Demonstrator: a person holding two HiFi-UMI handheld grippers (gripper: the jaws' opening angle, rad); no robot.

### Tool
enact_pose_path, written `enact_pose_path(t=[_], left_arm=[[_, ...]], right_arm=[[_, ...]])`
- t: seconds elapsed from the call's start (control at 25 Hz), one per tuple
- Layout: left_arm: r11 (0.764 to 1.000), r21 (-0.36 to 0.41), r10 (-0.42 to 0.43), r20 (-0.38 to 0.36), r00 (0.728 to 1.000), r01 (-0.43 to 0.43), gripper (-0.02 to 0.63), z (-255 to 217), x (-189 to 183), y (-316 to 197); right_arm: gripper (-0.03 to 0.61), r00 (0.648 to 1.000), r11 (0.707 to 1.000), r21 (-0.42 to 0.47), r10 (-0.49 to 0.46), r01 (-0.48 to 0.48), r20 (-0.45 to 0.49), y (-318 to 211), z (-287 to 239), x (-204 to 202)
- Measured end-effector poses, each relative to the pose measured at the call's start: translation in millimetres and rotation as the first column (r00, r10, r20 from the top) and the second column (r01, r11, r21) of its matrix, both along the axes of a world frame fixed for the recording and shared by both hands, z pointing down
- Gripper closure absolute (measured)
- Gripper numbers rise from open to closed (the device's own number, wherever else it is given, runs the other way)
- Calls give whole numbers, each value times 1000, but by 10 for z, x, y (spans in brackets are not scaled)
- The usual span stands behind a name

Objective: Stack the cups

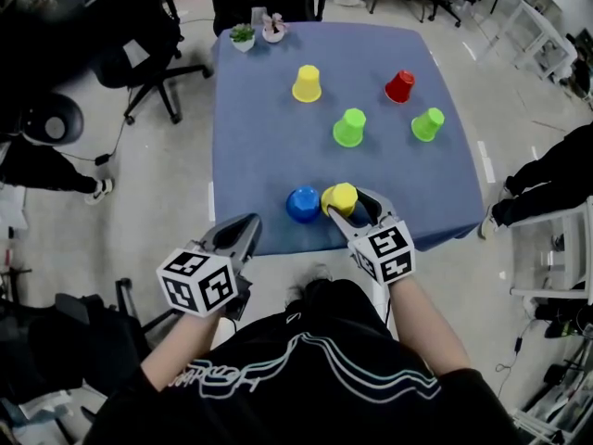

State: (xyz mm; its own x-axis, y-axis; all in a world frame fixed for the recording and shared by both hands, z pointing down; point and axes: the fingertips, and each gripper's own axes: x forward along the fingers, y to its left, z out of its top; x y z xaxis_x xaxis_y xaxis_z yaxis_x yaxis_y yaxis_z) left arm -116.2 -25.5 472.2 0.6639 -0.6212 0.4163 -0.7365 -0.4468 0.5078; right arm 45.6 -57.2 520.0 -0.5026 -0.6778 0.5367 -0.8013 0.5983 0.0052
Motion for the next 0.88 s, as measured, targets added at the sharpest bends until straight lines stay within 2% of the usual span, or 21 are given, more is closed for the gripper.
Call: enact_pose_path(t=[0.2, 0.52, 0.88], left_arm=[[1000, 6, 4, -7, 1000, -4, 589, -33, 19, 2], [1000, 14, -13, -16, 1000, 13, 589, -83, 39, -65], [998, 2, -66, -17, 998, 66, 588, -154, 123, -336]], right_arm=[[299, 1000, 1000, 4, -15, 15, 1, 64, -64, -34], [287, 993, 999, 42, -39, 35, 108, 88, -454, 62], [287, 991, 995, 100, -28, 15, 128, -478, -844, 394]])
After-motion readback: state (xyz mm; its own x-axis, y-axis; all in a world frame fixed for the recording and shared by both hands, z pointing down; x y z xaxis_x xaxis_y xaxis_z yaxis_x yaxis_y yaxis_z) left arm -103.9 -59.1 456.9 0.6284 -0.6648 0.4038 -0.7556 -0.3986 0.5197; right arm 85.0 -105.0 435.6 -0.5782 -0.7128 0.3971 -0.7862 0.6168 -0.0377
